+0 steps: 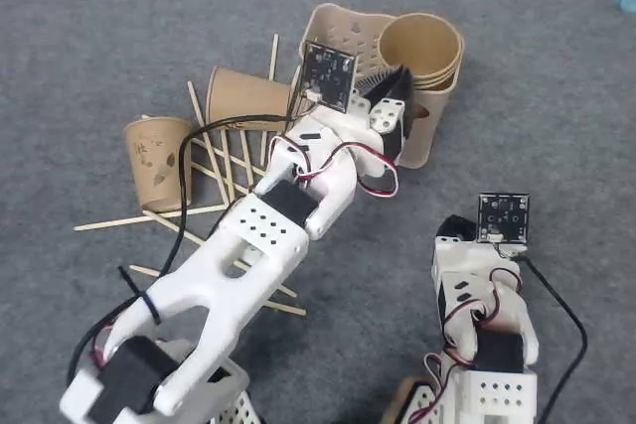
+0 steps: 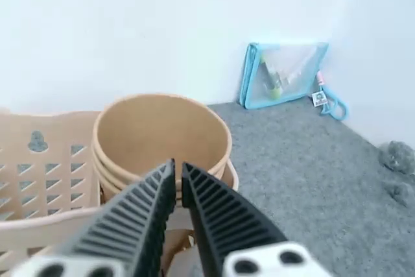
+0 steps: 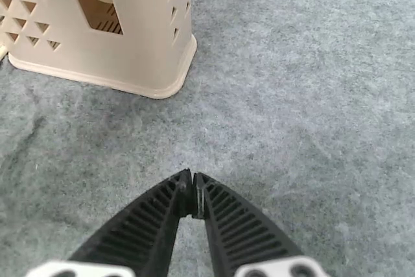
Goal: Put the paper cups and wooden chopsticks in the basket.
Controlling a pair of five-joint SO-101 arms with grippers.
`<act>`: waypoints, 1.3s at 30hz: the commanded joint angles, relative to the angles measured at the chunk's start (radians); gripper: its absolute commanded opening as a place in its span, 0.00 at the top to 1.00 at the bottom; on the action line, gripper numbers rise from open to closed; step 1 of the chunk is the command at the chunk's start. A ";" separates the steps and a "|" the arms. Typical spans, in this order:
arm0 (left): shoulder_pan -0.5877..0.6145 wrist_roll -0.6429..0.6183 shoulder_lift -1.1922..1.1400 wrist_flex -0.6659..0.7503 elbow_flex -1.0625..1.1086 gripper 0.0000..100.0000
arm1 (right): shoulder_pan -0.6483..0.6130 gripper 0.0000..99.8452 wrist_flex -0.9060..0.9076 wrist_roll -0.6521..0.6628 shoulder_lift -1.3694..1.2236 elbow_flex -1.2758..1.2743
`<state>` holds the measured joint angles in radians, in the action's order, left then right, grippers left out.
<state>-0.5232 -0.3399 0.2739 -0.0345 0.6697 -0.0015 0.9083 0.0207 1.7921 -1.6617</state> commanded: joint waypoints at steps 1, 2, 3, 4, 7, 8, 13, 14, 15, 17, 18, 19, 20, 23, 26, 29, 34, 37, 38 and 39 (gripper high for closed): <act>-0.008 -0.006 -0.003 0.041 0.001 0.99 | -0.007 0.99 -0.015 0.017 0.001 -0.021; -0.009 -0.006 -0.006 0.037 0.001 0.99 | -0.007 0.99 -0.013 0.017 0.001 -0.021; -0.009 -0.006 -0.009 0.035 0.002 0.99 | -0.007 0.99 -0.013 0.017 0.001 -0.021; -0.009 -0.006 -0.009 0.035 0.005 0.99 | -0.007 0.99 -0.013 0.017 0.001 -0.021; -0.009 -0.006 -0.011 0.034 0.019 0.99 | -0.007 0.99 -0.013 0.017 0.001 -0.021; -0.009 -0.006 -0.011 0.034 0.028 0.99 | -0.007 0.99 -0.013 0.017 0.001 -0.021; -0.009 -0.006 -0.008 0.035 0.061 0.99 | -0.007 0.99 -0.013 0.017 0.001 -0.021; -0.009 -0.006 -0.002 0.035 0.062 0.99 | -0.007 0.99 -0.013 0.017 0.001 -0.021; -0.008 -0.006 0.005 0.035 0.054 0.99 | -0.007 0.99 -0.013 0.017 0.001 -0.021; -0.002 -0.006 0.054 0.034 0.033 0.99 | -0.007 0.99 -0.013 0.017 -0.001 -0.021; 0.000 -0.006 0.086 0.034 0.027 0.99 | -0.007 0.99 -0.013 0.017 -0.001 -0.021; 0.000 -0.006 0.117 0.034 0.018 0.99 | -0.007 0.99 -0.013 0.017 -0.001 -0.021; -0.006 -0.006 0.146 0.031 0.015 0.99 | -0.007 0.99 -0.013 0.017 -0.001 -0.021; -0.020 -0.006 0.181 0.028 -0.013 0.99 | -0.007 0.99 -0.013 0.017 -0.001 -0.021; -0.023 -0.006 0.147 0.034 -0.062 0.99 | -0.007 0.99 -0.013 0.017 -0.001 -0.021; -0.025 -0.006 0.075 0.034 -0.120 0.99 | -0.007 0.99 -0.013 0.017 -0.001 -0.021; -0.023 -0.006 -0.112 0.034 -0.191 0.99 | -0.007 0.99 -0.013 0.017 -0.001 -0.021; -0.023 -0.006 -0.199 0.035 -0.199 0.99 | -0.007 0.99 -0.013 0.017 -0.001 -0.021; -0.028 -0.006 -0.221 0.035 -0.197 0.99 | -0.007 0.99 -0.013 0.017 -0.001 -0.021; -0.029 -0.006 -0.233 0.029 -0.196 0.99 | -0.007 0.99 -0.013 0.017 -0.001 -0.021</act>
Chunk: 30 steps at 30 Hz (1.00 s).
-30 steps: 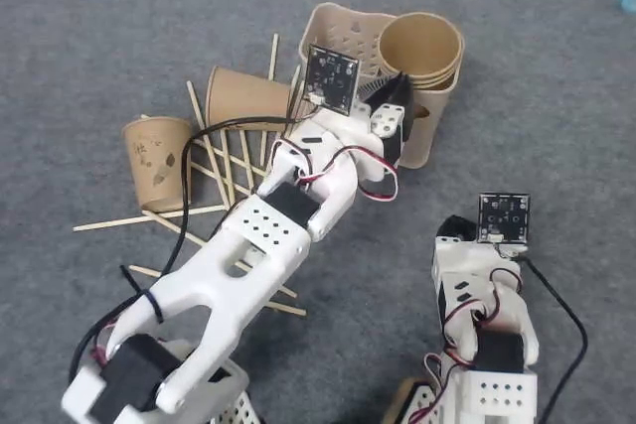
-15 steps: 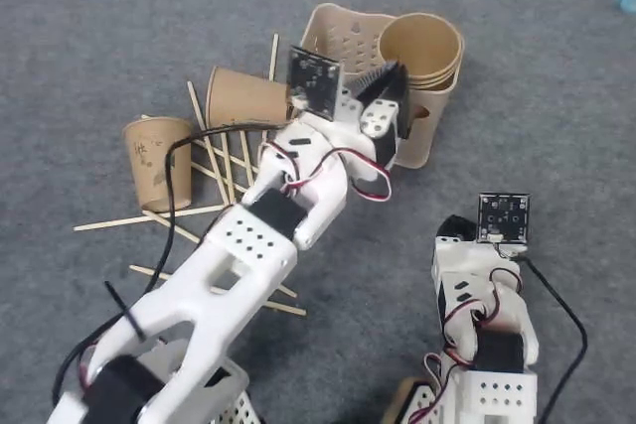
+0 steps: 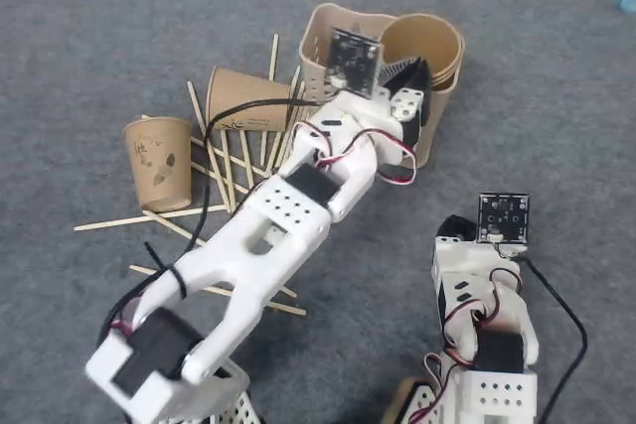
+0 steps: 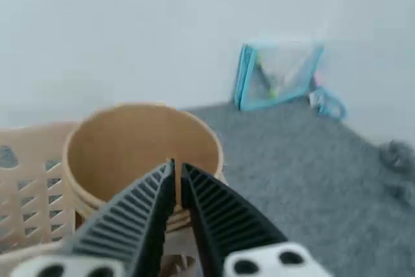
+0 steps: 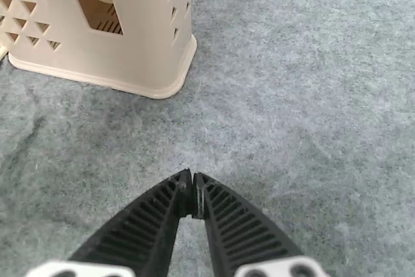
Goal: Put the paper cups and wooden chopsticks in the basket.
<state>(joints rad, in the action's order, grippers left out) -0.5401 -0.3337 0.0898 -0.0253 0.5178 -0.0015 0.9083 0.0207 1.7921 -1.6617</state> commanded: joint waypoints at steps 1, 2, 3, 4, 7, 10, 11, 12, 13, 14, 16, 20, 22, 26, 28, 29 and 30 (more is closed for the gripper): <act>-0.014 -0.012 -0.058 0.020 -0.039 0.99 | -0.007 0.99 -0.013 0.017 -0.001 -0.021; -0.014 -0.012 -0.063 0.025 -0.028 0.99 | -0.007 0.99 -0.013 0.017 -0.001 -0.021; -0.014 -0.012 -0.061 0.025 -0.021 0.99 | -0.007 0.99 -0.013 0.017 -0.001 -0.021; -0.014 -0.012 -0.061 0.025 -0.018 0.99 | -0.007 0.99 -0.015 0.017 -0.001 -0.021; -0.006 -0.012 -0.032 0.025 -0.022 0.99 | -0.007 0.99 -0.018 0.017 -0.001 -0.021; 0.014 -0.012 0.077 0.020 -0.021 0.99 | -0.007 0.99 -0.018 0.017 -0.001 -0.021; 0.017 -0.012 0.126 0.018 -0.016 0.99 | -0.007 0.99 -0.018 0.017 -0.001 -0.021; 0.028 -0.012 0.178 0.015 -0.015 0.99 | -0.007 0.99 -0.018 0.017 -0.001 -0.021; 0.048 -0.012 0.233 -0.003 -0.015 0.99 | -0.007 0.99 -0.018 0.017 -0.001 -0.021; 0.064 -0.012 0.290 -0.038 -0.021 0.99 | -0.007 0.99 -0.018 0.017 -0.001 -0.021; 0.112 -0.012 0.405 -0.127 -0.033 0.99 | -0.007 0.99 -0.018 0.017 -0.001 -0.021; 0.262 -0.015 0.597 -0.381 -0.081 0.99 | -0.007 0.99 -0.016 0.017 -0.001 -0.021; 0.341 -0.015 0.660 -0.520 -0.101 0.99 | -0.007 0.99 -0.016 0.017 -0.001 -0.021; 0.508 -0.014 0.706 -0.726 -0.113 0.98 | -0.007 0.99 -0.012 0.017 -0.001 -0.021; 0.595 -0.014 0.689 -0.795 -0.111 0.98 | -0.007 0.99 -0.012 0.017 -0.001 -0.021; 0.637 -0.014 0.669 -0.822 -0.110 0.98 | -0.007 0.99 -0.010 0.017 -0.001 -0.021; 0.674 -0.014 0.641 -0.844 -0.110 0.98 | -0.007 0.99 -0.010 0.017 -0.001 -0.021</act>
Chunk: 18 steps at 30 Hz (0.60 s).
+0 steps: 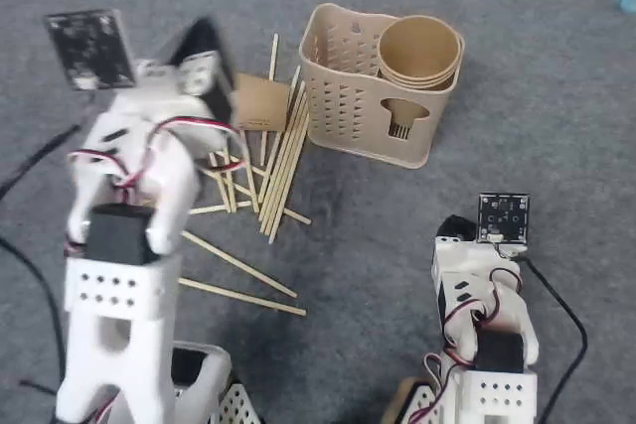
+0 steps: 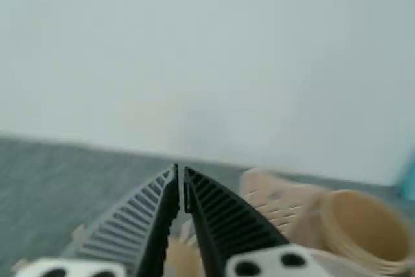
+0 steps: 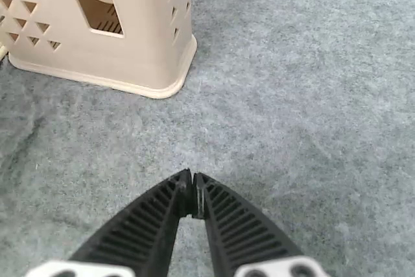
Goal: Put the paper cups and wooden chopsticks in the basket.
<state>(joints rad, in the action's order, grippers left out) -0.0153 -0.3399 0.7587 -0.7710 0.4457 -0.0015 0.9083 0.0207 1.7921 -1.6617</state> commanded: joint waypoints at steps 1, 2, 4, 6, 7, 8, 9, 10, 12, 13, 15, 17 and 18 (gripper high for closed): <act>0.183 -0.008 -0.063 -0.114 -0.041 0.98 | -0.007 0.99 -0.008 0.017 -0.001 -0.021; 0.209 -0.008 -0.103 -0.123 -0.045 0.98 | -0.007 0.99 -0.001 0.017 -0.001 -0.021; 0.256 -0.008 -0.193 -0.124 -0.061 0.98 | -0.008 0.99 0.015 0.017 0.004 -0.021; 0.290 -0.008 -0.295 -0.130 -0.099 0.98 | -0.008 0.99 0.016 0.017 0.005 -0.021; 0.304 -0.008 -0.345 -0.130 -0.124 0.98 | -0.008 0.99 0.016 0.017 0.005 -0.021; 0.313 -0.006 -0.400 -0.130 -0.154 0.98 | -0.008 0.99 0.016 0.017 0.004 -0.021; 0.321 -0.006 -0.453 -0.132 -0.186 0.98 | -0.008 0.99 0.016 0.017 0.004 -0.021; 0.325 -0.006 -0.509 -0.144 -0.220 0.98 | -0.008 0.99 0.016 0.017 0.002 -0.021; 0.327 0.006 -0.623 -0.196 -0.311 0.98 | -0.008 0.99 0.016 0.017 0.002 -0.021; 0.327 0.025 -0.680 -0.235 -0.360 0.98 | -0.008 0.99 0.016 0.017 0.002 -0.021; 0.327 0.051 -0.796 -0.319 -0.469 0.98 | -0.008 0.99 0.016 0.017 0.002 -0.021; 0.328 0.055 -0.905 -0.388 -0.579 0.98 | -0.008 0.99 0.016 0.017 0.002 -0.021; 0.328 0.054 -0.956 -0.416 -0.634 0.98 | -0.008 0.99 0.016 0.017 0.002 -0.021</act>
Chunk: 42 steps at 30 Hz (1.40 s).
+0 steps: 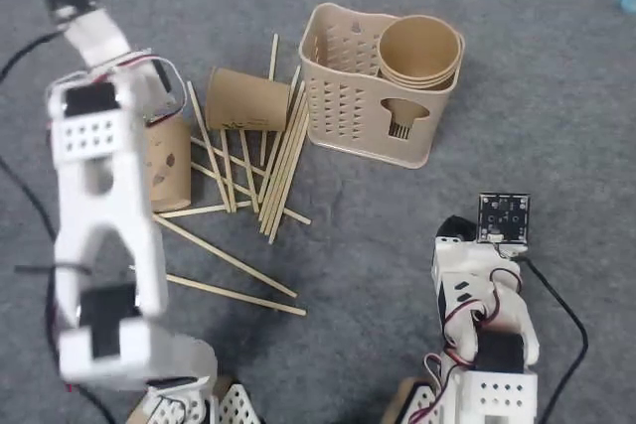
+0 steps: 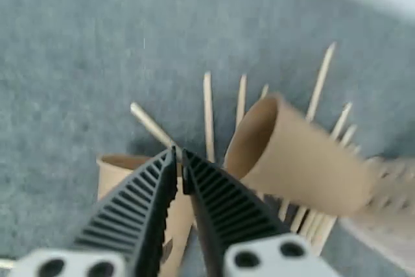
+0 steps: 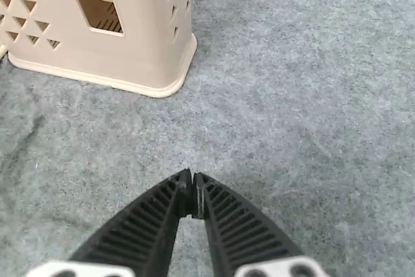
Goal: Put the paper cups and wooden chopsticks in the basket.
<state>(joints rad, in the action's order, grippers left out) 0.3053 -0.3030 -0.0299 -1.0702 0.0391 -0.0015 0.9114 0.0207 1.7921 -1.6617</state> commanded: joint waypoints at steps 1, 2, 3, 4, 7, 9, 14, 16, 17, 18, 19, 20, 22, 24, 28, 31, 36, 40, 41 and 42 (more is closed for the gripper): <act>0.009 0.017 -0.213 -0.141 -0.280 0.98 | -0.008 0.99 0.013 0.017 0.002 -0.021; 0.015 0.017 -0.258 -0.163 -0.332 0.98 | -0.008 0.99 0.013 0.017 0.002 -0.021; 0.021 0.017 -0.299 -0.186 -0.384 0.98 | -0.008 0.99 0.013 0.017 0.002 -0.021; 0.028 0.017 -0.339 -0.210 -0.433 0.98 | -0.008 0.99 0.013 0.017 0.002 -0.021; 0.041 0.020 -0.446 -0.292 -0.567 0.98 | -0.008 0.99 0.013 0.017 0.002 -0.021; 0.049 0.020 -0.508 -0.353 -0.642 0.98 | -0.008 0.99 0.013 0.017 0.002 -0.021; 0.051 0.021 -0.649 -0.505 -0.792 0.98 | -0.008 0.99 0.012 0.017 0.002 -0.021; 0.049 0.023 -0.697 -0.562 -0.837 0.98 | -0.008 0.99 0.012 0.017 0.002 -0.021; 0.049 0.031 -0.717 -0.597 -0.858 0.98 | -0.008 0.99 0.012 0.017 0.002 -0.021; 0.049 0.048 -0.733 -0.634 -0.880 0.98 | -0.008 0.99 0.013 0.017 0.002 -0.021; 0.048 0.066 -0.749 -0.674 -0.908 0.98 | -0.008 0.99 0.013 0.017 0.002 -0.021; 0.046 0.078 -0.758 -0.690 -0.928 0.99 | -0.008 0.99 0.013 0.017 0.002 -0.021; 0.055 0.094 -0.753 -0.687 -0.934 0.99 | -0.008 0.99 0.013 0.017 0.002 -0.021; 0.071 0.103 -0.732 -0.687 -0.909 0.99 | -0.008 0.99 0.013 0.017 0.002 -0.021; 0.080 0.158 -0.628 -0.687 -0.782 0.99 | -0.008 0.99 0.012 0.017 0.002 -0.021; 0.071 0.193 -0.494 -0.687 -0.618 0.99 | -0.008 0.99 0.012 0.017 0.002 -0.021; 0.044 0.273 -0.256 -0.687 -0.283 0.99 | -0.008 0.99 0.012 0.017 0.002 -0.021; 0.044 0.338 -0.098 -0.686 -0.073 0.99 | -0.008 0.99 0.012 0.017 0.002 -0.021; 0.044 0.356 -0.063 -0.686 -0.021 0.99 | -0.008 0.99 0.012 0.017 0.002 -0.021; 0.044 0.371 -0.031 -0.686 0.031 0.99 | -0.008 0.99 0.012 0.017 0.002 -0.021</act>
<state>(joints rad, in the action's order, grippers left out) 0.3590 0.0038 -0.2417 -1.7177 -0.1020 -0.0015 0.9114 0.0207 1.7921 -1.6617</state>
